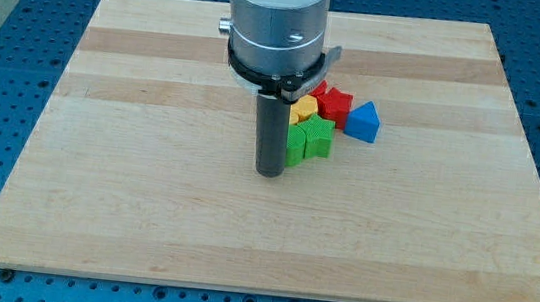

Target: Slightly push the blue triangle towards left

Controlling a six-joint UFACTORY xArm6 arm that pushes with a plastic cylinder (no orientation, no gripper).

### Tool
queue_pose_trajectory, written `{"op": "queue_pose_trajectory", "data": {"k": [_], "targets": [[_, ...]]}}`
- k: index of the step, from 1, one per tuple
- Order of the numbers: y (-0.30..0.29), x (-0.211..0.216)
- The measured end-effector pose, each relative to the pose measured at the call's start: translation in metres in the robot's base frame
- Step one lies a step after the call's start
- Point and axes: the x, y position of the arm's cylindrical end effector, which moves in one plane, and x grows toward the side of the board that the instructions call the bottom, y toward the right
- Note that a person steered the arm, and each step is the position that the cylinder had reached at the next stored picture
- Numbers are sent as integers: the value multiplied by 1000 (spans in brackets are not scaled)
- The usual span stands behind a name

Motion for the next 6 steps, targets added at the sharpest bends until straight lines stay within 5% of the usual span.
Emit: {"op": "queue_pose_trajectory", "data": {"k": [2,3,6], "targets": [[30,39],[93,37],[184,-50]]}}
